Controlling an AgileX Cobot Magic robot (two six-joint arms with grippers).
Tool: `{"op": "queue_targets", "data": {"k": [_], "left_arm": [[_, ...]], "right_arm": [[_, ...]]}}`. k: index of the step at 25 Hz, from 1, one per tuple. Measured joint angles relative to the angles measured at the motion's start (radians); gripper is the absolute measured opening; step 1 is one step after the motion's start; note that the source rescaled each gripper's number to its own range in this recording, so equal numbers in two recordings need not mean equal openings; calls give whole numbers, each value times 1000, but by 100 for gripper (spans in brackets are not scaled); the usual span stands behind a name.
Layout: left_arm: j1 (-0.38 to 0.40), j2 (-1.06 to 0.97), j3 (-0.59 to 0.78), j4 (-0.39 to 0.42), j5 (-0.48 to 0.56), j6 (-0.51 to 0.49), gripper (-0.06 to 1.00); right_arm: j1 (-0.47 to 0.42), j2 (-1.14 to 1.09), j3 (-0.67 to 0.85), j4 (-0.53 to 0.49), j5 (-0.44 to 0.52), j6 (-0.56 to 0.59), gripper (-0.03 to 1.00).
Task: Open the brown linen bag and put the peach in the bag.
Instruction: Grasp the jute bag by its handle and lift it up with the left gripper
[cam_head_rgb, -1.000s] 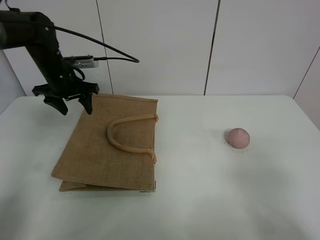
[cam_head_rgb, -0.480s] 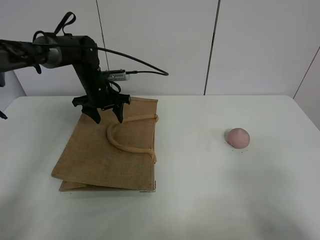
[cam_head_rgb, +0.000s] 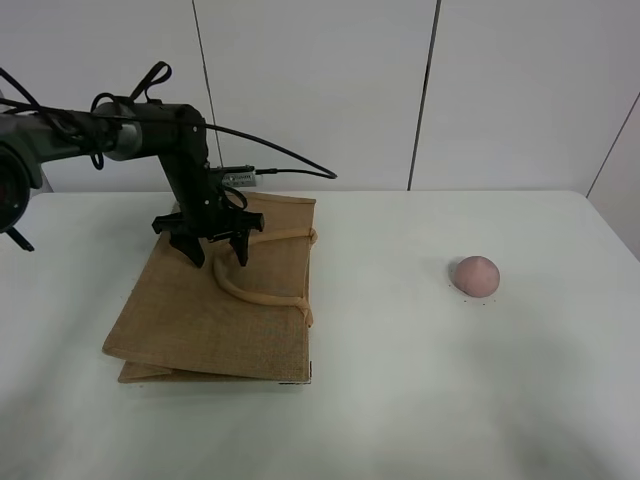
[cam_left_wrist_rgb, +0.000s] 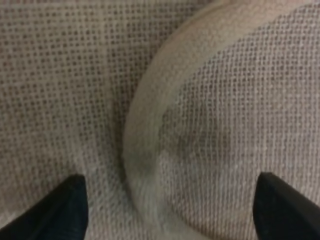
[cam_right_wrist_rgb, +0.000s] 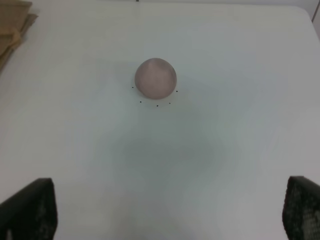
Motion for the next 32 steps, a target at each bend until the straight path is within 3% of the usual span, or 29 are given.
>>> {"op": "queue_targets", "data": {"k": [6,13,15,16,20,21,26,32], "left_arm": [[0,5,63,0,-82,-2,100],[0,50,70,0,-94,-2,98],[0,52,69,7,-94,-2,89],[0,52,69,10,-93,-2,78],[0,51,64,8,-83,-2,15],[0,49,61,8,-78,-2,6],[0,39,33,19,-22,-3,1],[0,-32,-153,48,195,14,1]], "right_arm": [[0,0,0,0,0,0,100],[0,0,0,0,0,0,100],[0,0,0,0,0,0,100],[0,0,0,0,0,0,100],[0,0,0,0,0,0,100],[0,0,0,0,0,0,100],[0,0,0,0,0,0,100],[0,0,0,0,0,0,100]]}}
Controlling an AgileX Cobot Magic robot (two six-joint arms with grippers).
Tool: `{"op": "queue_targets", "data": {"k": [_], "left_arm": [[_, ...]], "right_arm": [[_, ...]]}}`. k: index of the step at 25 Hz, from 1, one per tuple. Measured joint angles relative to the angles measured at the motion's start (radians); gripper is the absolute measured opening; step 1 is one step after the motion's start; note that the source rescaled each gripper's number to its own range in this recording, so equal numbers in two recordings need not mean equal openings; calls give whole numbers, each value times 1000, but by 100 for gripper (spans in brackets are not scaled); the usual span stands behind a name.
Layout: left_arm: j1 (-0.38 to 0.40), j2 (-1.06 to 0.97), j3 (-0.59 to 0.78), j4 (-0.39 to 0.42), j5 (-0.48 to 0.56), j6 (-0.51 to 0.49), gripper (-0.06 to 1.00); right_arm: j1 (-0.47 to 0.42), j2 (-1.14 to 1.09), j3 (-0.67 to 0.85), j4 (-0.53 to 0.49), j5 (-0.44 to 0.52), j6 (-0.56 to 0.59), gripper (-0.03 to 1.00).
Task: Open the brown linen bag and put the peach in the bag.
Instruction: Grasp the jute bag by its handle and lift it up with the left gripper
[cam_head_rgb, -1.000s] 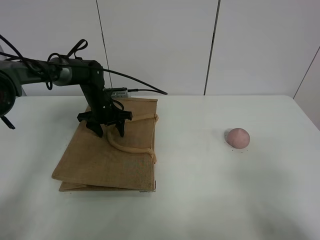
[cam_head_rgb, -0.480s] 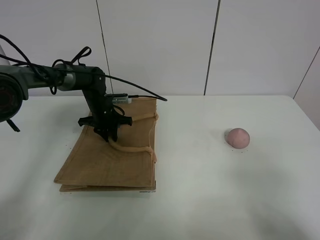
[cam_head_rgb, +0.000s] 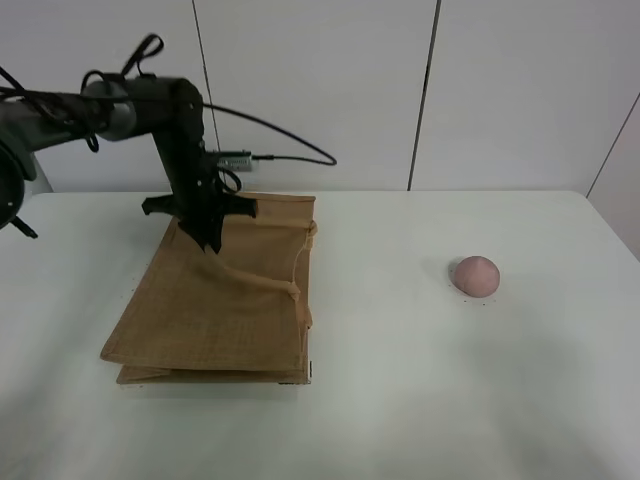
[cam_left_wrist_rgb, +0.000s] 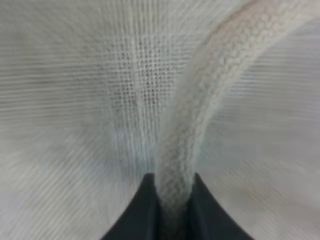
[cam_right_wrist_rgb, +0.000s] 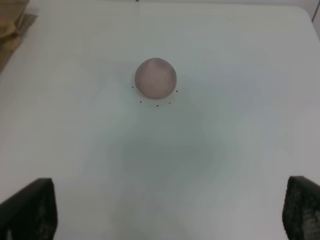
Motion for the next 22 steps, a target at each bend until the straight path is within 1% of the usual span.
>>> {"op": "queue_targets", "data": {"k": [3,6,15,22], "left_arm": [[0,-39,-136,-1,7,33,1],[0,-103,-199,-16,9,34,0],[0,-325,-211,-16,11,51,0],[0,-411,-211,-16,11,53,0]], "right_arm": [[0,0,0,0,0,0,100],[0,0,0,0,0,0,100],[0,0,0,0,0,0,100],[0,0,0,-3,0,0,100]]}}
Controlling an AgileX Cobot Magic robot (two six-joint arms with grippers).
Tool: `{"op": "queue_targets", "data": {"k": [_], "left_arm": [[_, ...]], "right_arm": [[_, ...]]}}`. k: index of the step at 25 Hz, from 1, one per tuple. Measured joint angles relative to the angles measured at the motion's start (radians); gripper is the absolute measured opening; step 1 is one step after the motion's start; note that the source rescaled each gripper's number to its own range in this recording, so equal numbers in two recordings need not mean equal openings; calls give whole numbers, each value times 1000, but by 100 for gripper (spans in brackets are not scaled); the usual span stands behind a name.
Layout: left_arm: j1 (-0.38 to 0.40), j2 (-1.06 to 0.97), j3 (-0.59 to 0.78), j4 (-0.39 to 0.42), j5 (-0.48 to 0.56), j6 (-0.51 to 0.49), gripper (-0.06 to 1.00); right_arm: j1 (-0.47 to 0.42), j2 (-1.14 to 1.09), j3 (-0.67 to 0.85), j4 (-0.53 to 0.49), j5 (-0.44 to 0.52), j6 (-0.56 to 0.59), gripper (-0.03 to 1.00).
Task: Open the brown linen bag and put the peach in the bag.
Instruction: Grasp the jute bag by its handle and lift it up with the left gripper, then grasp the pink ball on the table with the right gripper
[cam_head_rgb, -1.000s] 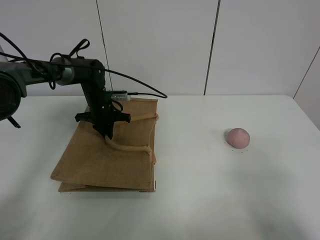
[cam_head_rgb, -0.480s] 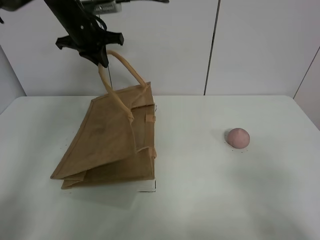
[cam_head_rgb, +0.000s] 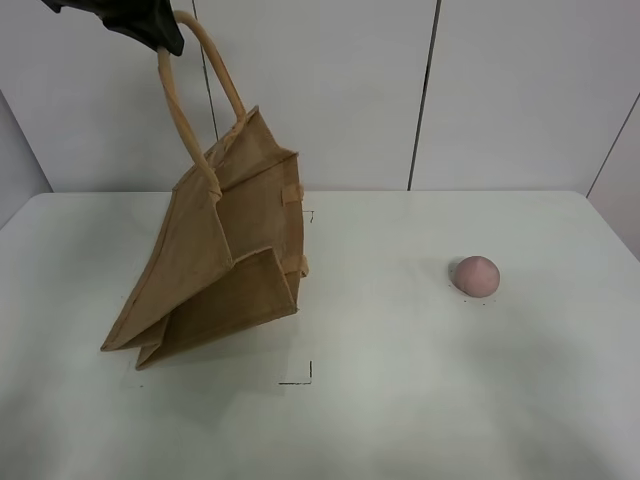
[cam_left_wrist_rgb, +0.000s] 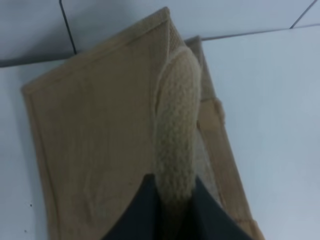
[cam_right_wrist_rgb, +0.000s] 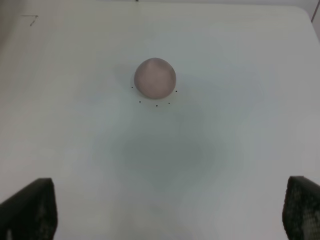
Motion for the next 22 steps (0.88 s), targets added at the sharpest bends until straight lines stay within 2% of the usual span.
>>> {"op": "queue_targets", "data": {"k": [3,6,9,16,22], "left_arm": [[0,-7,0,-25,0,2,0],[0,-15,0,-45,0,11,0],[0,-21,0,-50,0,14,0],[0,-22,0,-50,0,16,0],[0,-22,0,-50,0,17,0]], "right_arm": [[0,55,-10,0,0,0,100],[0,212,-45,0,0,0,100],[0,432,-103,2,-11,0,100],[0,984,-300,8,-105,0,100],[0,1452,-556,16,-105,-2,100]]}}
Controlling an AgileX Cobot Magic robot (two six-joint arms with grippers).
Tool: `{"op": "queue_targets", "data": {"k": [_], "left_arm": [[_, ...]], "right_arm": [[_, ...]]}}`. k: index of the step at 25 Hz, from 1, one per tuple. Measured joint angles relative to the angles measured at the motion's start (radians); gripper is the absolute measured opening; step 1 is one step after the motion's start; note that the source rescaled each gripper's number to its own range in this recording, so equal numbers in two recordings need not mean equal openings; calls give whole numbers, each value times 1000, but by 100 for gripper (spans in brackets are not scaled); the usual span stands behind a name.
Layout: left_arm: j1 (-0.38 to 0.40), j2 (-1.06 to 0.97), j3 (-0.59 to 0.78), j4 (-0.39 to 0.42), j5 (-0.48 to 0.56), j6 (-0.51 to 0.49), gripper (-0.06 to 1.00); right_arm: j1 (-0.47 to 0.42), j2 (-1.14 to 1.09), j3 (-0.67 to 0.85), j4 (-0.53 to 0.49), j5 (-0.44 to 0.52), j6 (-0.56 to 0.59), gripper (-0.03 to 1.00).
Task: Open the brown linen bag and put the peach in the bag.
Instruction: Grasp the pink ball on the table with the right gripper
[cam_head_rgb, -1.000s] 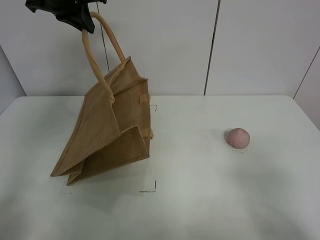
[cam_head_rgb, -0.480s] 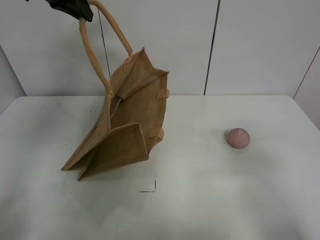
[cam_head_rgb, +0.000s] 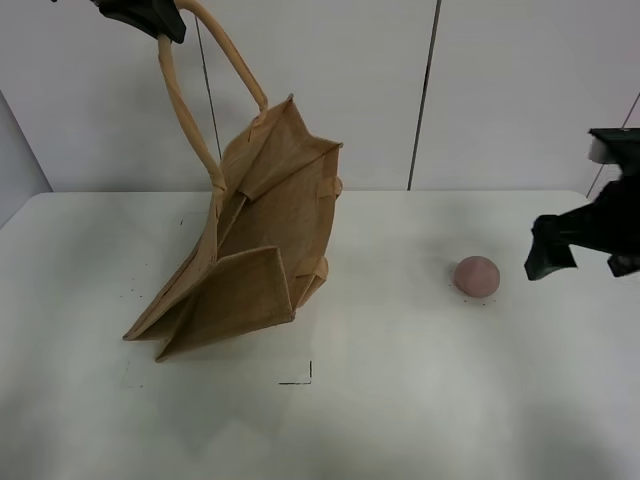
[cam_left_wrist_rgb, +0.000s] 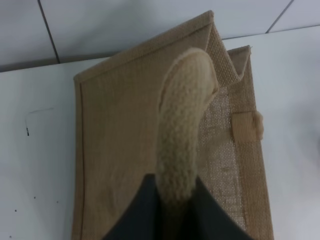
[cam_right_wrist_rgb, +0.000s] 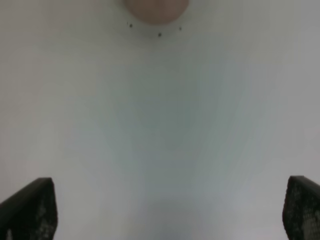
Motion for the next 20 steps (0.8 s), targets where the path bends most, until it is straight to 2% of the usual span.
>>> {"op": "queue_targets", "data": {"k": [5,10,14,20], "left_arm": [[0,0,0,0,0,1,0],[0,0,0,0,0,7,0],[0,0,0,0,0,9,0],[0,0,0,0,0,15,0]], "right_arm": [[0,318,-238,0,68,-1,100],[3,526,-438,0,127,-12,100],[3,614,-513,-1,123,-19,100],[32,674,-535,3,85,-67,100]]}}
